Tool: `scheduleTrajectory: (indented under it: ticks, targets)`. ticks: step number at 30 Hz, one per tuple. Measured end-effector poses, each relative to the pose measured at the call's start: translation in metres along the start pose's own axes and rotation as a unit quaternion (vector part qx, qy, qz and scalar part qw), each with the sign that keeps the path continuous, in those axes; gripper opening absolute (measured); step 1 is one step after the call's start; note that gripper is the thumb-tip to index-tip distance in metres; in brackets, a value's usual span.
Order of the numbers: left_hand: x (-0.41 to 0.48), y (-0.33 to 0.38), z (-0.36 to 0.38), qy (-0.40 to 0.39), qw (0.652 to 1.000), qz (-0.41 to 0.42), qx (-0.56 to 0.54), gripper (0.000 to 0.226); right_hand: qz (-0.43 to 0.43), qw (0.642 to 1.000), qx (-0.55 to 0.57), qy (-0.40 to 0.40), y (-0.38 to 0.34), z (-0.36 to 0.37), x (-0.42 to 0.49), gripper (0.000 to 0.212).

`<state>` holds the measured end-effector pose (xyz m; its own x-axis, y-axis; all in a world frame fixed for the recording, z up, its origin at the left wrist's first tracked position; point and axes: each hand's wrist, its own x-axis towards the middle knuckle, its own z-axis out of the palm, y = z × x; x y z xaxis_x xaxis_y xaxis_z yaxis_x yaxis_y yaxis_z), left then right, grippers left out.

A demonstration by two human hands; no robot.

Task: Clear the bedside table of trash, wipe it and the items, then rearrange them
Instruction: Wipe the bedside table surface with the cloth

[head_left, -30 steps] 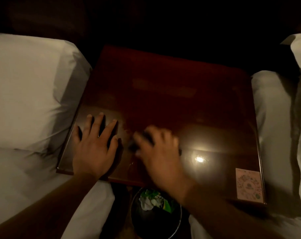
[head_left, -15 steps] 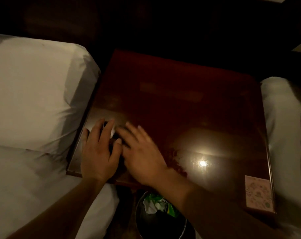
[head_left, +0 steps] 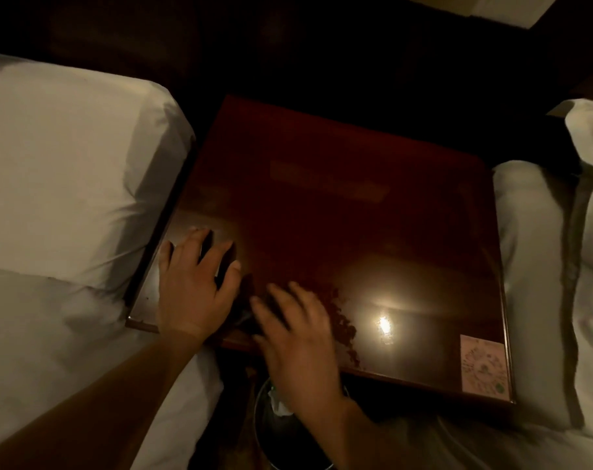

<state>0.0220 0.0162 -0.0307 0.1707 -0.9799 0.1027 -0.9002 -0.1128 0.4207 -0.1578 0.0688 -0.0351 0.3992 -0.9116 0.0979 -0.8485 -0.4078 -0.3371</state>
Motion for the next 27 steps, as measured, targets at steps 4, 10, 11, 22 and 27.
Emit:
scheduleTrajectory:
  ticks: [4,10,11,22,27]
  targets:
    - [0.001,-0.004,-0.005,0.002,0.997,-0.022,-0.072,0.047,-0.087,0.996,-0.013,-0.018,0.020,-0.008,0.008,0.049]
    - [0.004,-0.003,-0.025,-0.056,0.953,-0.137,-0.263,0.035,0.069,0.997,-0.013,0.019,0.128,-0.059,-0.069,0.046]
    - [0.002,-0.002,-0.033,-0.057,0.944,-0.156,-0.284,0.034,0.118,0.992,-0.023,0.030,0.141,-0.065,-0.080,0.046]
    - [-0.096,-0.031,-0.076,0.015,0.895,-0.269,-0.355,0.035,0.057,0.997,-0.046,0.034,-0.018,-0.013,0.027,0.040]
    - [-0.114,-0.053,-0.093,0.042,0.889,-0.297,-0.345,0.031,-0.054,0.998,-0.014,0.008,-0.135,0.031,0.071,0.025]
